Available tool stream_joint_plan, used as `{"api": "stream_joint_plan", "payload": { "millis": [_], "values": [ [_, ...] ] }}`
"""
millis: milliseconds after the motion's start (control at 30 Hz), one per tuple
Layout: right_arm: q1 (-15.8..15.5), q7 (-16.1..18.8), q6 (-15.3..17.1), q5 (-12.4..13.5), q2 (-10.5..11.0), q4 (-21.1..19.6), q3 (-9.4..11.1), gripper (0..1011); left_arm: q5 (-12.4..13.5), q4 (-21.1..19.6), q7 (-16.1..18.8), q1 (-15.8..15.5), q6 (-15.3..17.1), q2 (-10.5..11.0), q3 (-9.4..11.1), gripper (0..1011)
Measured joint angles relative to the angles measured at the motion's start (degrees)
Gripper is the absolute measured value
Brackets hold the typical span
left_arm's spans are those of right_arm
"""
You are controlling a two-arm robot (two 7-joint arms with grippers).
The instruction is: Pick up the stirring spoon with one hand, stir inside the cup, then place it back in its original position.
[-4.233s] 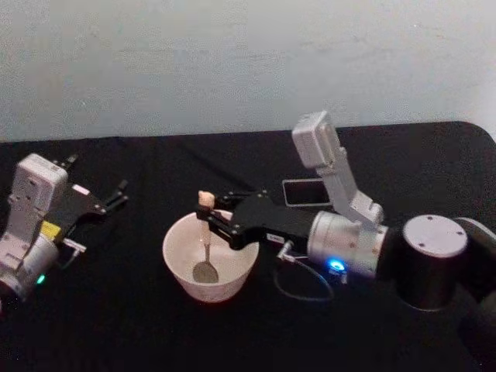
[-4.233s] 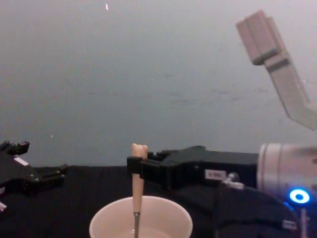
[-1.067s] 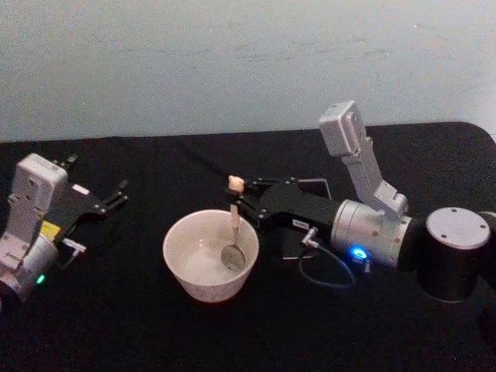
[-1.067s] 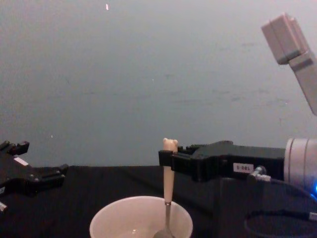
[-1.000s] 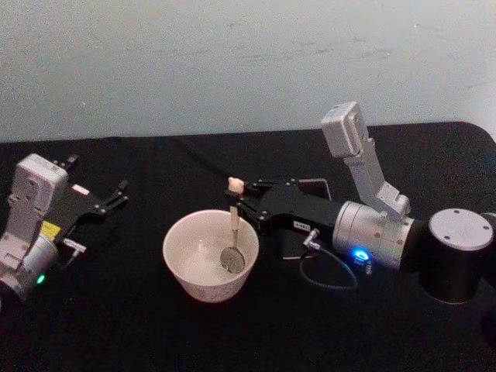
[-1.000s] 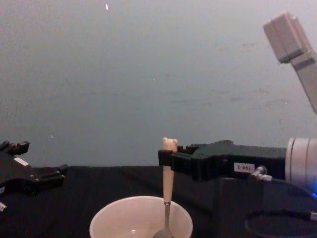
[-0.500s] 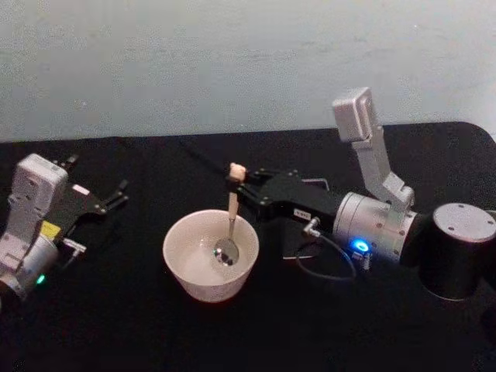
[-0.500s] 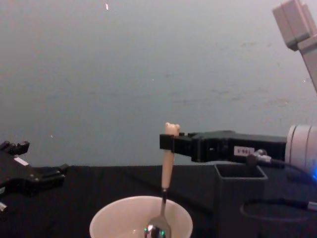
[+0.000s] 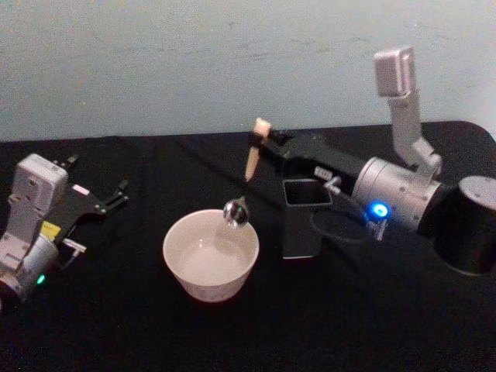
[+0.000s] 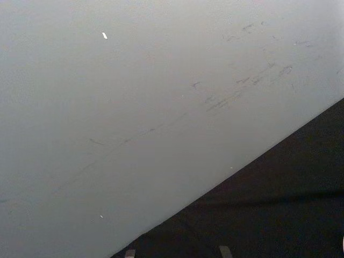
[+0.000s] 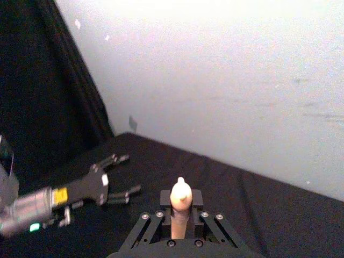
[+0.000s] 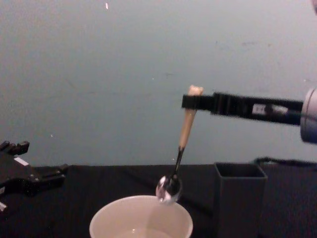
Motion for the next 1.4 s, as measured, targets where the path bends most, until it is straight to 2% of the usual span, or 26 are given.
{"api": "stream_joint_plan", "payload": {
  "millis": [100,133,167,200,300,333,367,533,633,800,1033,1200,1400],
  "values": [
    [0.4,-0.9,0.9,2.3,0.0,-0.4,1.7,212,0.0,0.0,0.0,0.0,0.0,0.0,0.0,1001],
    [0.4,-0.9,0.9,2.3,0.0,-0.4,1.7,212,0.0,0.0,0.0,0.0,0.0,0.0,0.0,1001],
    [0.7,-1.6,1.6,4.2,0.1,-0.6,3.0,212,0.0,0.0,0.0,0.0,0.0,0.0,0.0,1001],
    [0.7,-1.6,1.6,4.2,0.1,-0.6,3.0,212,0.0,0.0,0.0,0.0,0.0,0.0,0.0,1001],
    [0.9,-2.5,2.3,6.9,0.6,-1.1,5.3,212,0.0,0.0,0.0,0.0,0.0,0.0,0.0,1001],
    [0.9,-2.5,2.3,6.9,0.6,-1.1,5.3,212,0.0,0.0,0.0,0.0,0.0,0.0,0.0,1001],
    [0.9,-2.7,2.3,7.8,1.0,-1.3,6.1,212,0.0,0.0,0.0,0.0,0.0,0.0,0.0,1001],
    [0.3,-2.7,1.5,9.3,2.8,-2.4,8.0,211,0.0,0.0,0.0,0.0,0.0,0.0,0.0,1001],
    [-0.7,-1.8,0.3,10.1,4.8,-3.3,9.0,211,0.0,0.0,0.0,0.0,0.0,0.0,0.0,1001],
    [-2.1,-0.7,-1.4,10.2,7.3,-4.6,9.7,211,0.0,0.0,0.0,0.0,0.0,0.0,0.0,1001],
    [-4.1,0.6,-3.2,10.3,10.3,-5.9,9.6,212,0.0,0.0,0.0,0.0,0.0,0.0,0.0,1001],
    [-4.5,0.5,-3.7,9.6,11.5,-5.6,7.9,211,0.0,0.0,0.0,0.0,0.0,0.0,0.0,1001],
    [-3.7,-0.4,-3.9,8.3,11.5,-3.9,5.2,212,0.0,0.0,0.0,0.0,0.0,0.0,0.0,1001]
  ]
}}
